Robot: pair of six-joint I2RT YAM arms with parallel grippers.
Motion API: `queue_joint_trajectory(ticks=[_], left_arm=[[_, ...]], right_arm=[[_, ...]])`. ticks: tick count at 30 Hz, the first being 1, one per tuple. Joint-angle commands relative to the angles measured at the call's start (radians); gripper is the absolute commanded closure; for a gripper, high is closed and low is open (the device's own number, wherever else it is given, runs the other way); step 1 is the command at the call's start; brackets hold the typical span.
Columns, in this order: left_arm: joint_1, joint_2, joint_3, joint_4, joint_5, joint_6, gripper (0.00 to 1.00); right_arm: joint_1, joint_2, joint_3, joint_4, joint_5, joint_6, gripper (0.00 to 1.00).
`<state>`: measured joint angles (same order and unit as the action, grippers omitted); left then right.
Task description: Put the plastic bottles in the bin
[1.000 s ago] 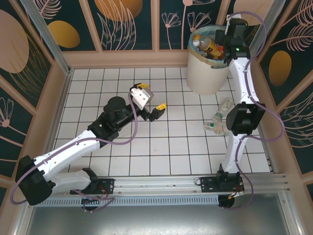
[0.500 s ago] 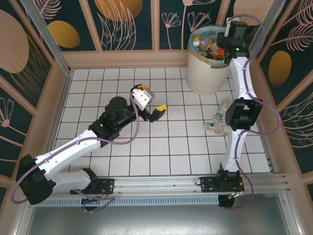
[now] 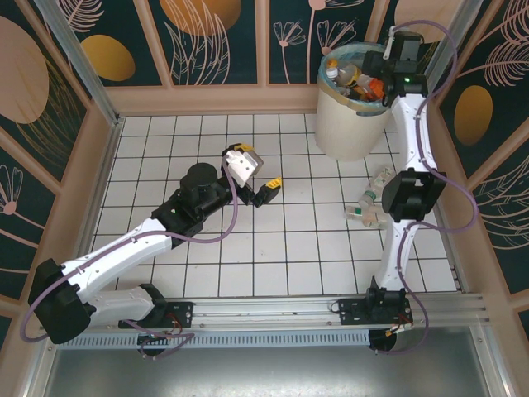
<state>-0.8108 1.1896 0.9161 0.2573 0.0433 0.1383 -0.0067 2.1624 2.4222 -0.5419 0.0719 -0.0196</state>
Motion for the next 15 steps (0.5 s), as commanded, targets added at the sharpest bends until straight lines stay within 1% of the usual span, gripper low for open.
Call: queue_joint_trajectory(ticks=[1, 4, 6, 8, 10, 13, 15], left_arm=[[0.0, -0.002, 0.0, 0.007, 0.009, -0.011, 0.01], [0.0, 0.001, 0.009, 0.003, 0.005, -0.017, 0.01], [-0.001, 0.009, 0.009, 0.006, -0.011, -0.018, 0.01], [-0.002, 0.018, 0.007, 0.014, -0.024, -0.02, 0.01], [-0.002, 0.031, 0.007, 0.021, -0.031, -0.024, 0.03], [-0.006, 0.055, 0.0, 0.066, -0.011, -0.042, 0.06], [-0.017, 0.079, -0.007, 0.11, -0.002, -0.05, 0.07]], right_arm=[[0.001, -0.198, -0.067, 0.008, 0.034, 0.082, 0.26], [-0.002, -0.374, -0.314, 0.074, 0.108, 0.172, 0.28], [-0.004, -0.524, -0.536, 0.142, 0.14, 0.234, 0.29], [-0.005, -0.675, -0.753, 0.211, 0.145, 0.277, 0.29], [-0.013, -0.819, -0.955, 0.256, 0.147, 0.328, 0.31], [-0.024, -0.993, -1.204, 0.249, 0.142, 0.401, 0.33], [-0.026, -1.076, -1.338, 0.231, 0.131, 0.446, 0.31]])
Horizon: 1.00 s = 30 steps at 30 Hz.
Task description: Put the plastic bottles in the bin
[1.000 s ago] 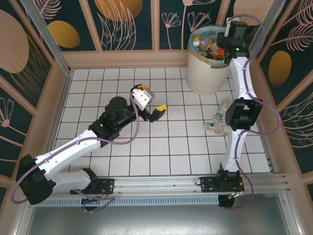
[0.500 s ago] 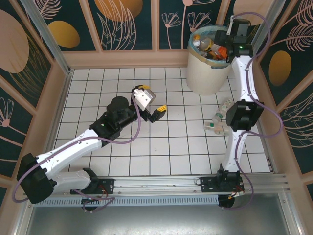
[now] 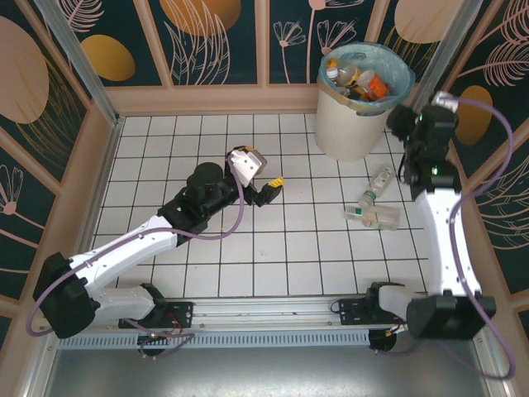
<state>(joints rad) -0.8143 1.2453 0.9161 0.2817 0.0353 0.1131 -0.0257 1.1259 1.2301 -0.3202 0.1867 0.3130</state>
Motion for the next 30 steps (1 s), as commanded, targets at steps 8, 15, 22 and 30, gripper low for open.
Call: queue_joint_trajectory(ticks=[8, 15, 22, 30], left_arm=[[-0.118, 0.208, 0.05, 0.175, -0.034, -0.013, 0.07], [-0.184, 0.323, 0.135, 0.147, 0.013, 0.057, 0.05], [-0.187, 0.345, 0.133, 0.142, 0.031, 0.044, 0.05], [-0.186, 0.328, 0.104, 0.13, 0.029, 0.043, 0.04]], right_arm=[[-0.01, -0.159, -0.475, -0.16, -0.03, 0.356, 0.13], [-0.035, -0.077, -0.616, -0.127, -0.12, 0.507, 0.01], [-0.067, 0.045, -0.629, -0.008, -0.139, 0.593, 0.01], [-0.1, 0.153, -0.646, 0.059, -0.118, 0.603, 0.04]])
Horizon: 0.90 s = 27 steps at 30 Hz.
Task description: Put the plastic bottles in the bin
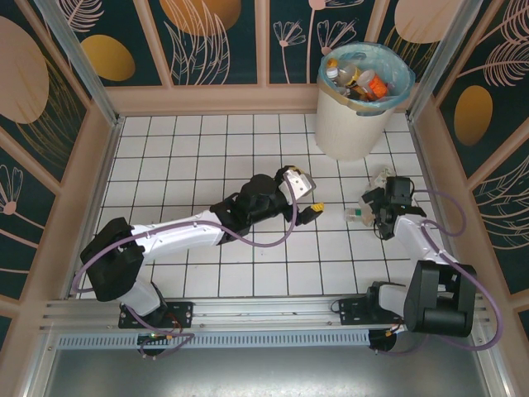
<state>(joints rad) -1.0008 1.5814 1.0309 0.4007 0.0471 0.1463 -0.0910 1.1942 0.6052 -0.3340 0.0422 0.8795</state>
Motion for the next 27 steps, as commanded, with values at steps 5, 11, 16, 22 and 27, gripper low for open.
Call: queue_joint_trajectory(ticks=[5, 11, 16, 22, 27], left_arm=[[-0.001, -0.014, -0.017, 0.002, 0.009, 0.013, 0.04], [0.001, -0.03, -0.03, 0.006, -0.001, 0.003, 0.04], [0.0, -0.04, -0.045, 0.017, -0.012, -0.006, 0.04], [0.0, -0.062, -0.041, 0.008, -0.032, -0.012, 0.04], [-0.001, -0.092, -0.019, -0.006, -0.058, -0.03, 0.04]], right_arm=[[-0.081, 0.146, -0.035, 0.121, -0.022, 0.006, 0.08], [-0.092, 0.193, -0.009, 0.081, -0.022, -0.029, 0.09], [-0.105, 0.2, -0.007, 0.084, -0.022, -0.052, 0.23], [-0.104, 0.137, 0.0, 0.055, -0.02, -0.07, 0.37], [-0.104, 0.002, 0.047, -0.019, 0.027, -0.103, 0.41]])
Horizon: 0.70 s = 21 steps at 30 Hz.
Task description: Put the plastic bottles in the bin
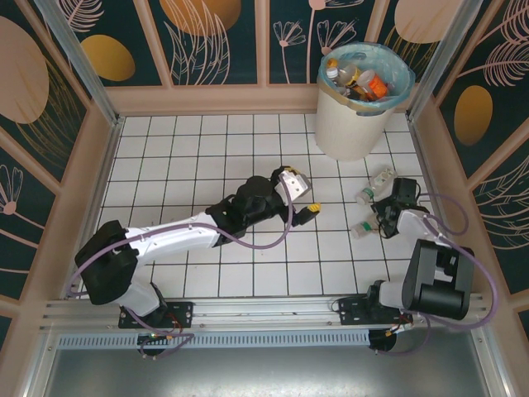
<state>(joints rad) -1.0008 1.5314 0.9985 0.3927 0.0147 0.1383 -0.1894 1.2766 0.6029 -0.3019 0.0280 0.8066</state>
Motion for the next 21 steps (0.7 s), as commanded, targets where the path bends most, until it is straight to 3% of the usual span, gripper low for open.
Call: queue_joint_trajectory(ticks=[1, 8, 11, 13, 14, 21], left_arm=[[0.0, -0.048, 0.018, 0.001, -0.031, -0.026, 0.04], [-0.001, -0.095, 0.031, 0.011, -0.07, -0.06, 0.04], [-0.001, -0.108, 0.034, 0.015, -0.096, -0.073, 0.05], [-0.001, -0.113, 0.034, 0.02, -0.11, -0.085, 0.04], [0.0, -0.114, 0.034, 0.021, -0.118, -0.093, 0.04], [-0.001, -0.108, 0.04, 0.023, -0.135, -0.114, 0.04]], right_arm=[[-0.006, -0.116, 0.068, -0.072, 0.051, -0.04, 0.42], [-0.002, -0.334, 0.281, -0.142, 0.109, -0.154, 0.51], [0.006, -0.385, 0.375, -0.055, 0.044, -0.209, 0.54], [0.016, -0.394, 0.421, 0.038, 0.004, -0.206, 0.64], [0.02, -0.384, 0.45, 0.086, -0.007, -0.188, 0.68], [0.094, -0.135, 0.701, 0.341, 0.021, -0.035, 0.67]])
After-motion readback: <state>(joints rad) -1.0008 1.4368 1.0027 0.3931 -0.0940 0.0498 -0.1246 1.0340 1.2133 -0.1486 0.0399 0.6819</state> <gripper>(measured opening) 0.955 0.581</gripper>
